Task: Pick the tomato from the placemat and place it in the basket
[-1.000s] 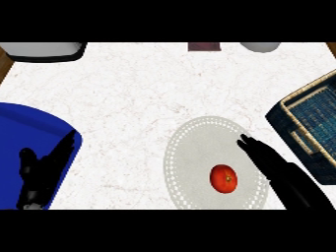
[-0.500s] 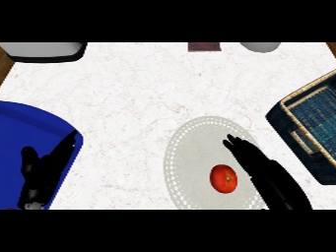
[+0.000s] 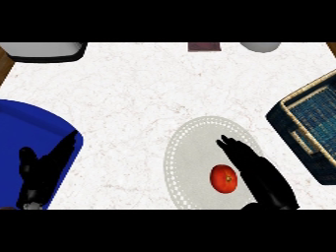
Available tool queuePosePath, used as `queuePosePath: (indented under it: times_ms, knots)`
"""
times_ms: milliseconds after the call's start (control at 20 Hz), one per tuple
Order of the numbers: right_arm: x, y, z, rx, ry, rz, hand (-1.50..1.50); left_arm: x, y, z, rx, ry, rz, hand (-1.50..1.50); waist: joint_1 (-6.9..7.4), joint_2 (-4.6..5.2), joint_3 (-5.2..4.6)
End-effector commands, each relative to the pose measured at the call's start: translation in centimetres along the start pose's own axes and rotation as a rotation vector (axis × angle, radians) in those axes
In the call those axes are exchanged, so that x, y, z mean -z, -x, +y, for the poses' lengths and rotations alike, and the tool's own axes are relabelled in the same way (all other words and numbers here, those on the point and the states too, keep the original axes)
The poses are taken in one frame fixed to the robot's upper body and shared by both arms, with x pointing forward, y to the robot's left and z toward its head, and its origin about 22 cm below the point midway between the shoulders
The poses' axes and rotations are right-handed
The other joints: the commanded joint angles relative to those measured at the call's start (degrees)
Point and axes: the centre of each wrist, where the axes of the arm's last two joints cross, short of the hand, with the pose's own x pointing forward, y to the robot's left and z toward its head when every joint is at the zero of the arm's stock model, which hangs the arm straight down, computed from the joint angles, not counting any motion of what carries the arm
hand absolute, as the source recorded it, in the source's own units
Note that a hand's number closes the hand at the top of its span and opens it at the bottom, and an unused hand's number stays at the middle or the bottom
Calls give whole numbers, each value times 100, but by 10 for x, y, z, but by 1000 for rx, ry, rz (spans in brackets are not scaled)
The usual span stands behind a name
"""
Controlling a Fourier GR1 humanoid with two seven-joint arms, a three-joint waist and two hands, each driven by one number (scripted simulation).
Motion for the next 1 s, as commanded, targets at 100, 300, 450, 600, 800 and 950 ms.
queuePosePath:
  times_ms: [100, 300, 450, 600, 800, 950]
  knots:
    - [3, -3, -6, -4, 0, -20, -150, 1, 25, -8, 15, -32, 161, 0, -23, 62, -84]
    - [17, 2, 23, 10, 4, -15, -150, 1, 26, 6, -7, -9, 147, 0, 0, 70, -83]
    - [14, 13, 33, 1, -11, 2, -150, -12, 39, 0, -1, -4, 139, 0, 19, 69, -83]
    - [22, 14, 21, -36, 13, -42, 150, 4, 20, 6, -3, -14, 139, 0, -1, 69, -83]
    - [24, 22, 24, -142, 71, -69, 150, -7, 22, 6, 12, -38, 140, 0, 24, 66, -81]
    - [30, 8, 32, -161, 67, -85, 150, -2, 25, 3, -1, -27, 158, 0, 8, 67, -83]
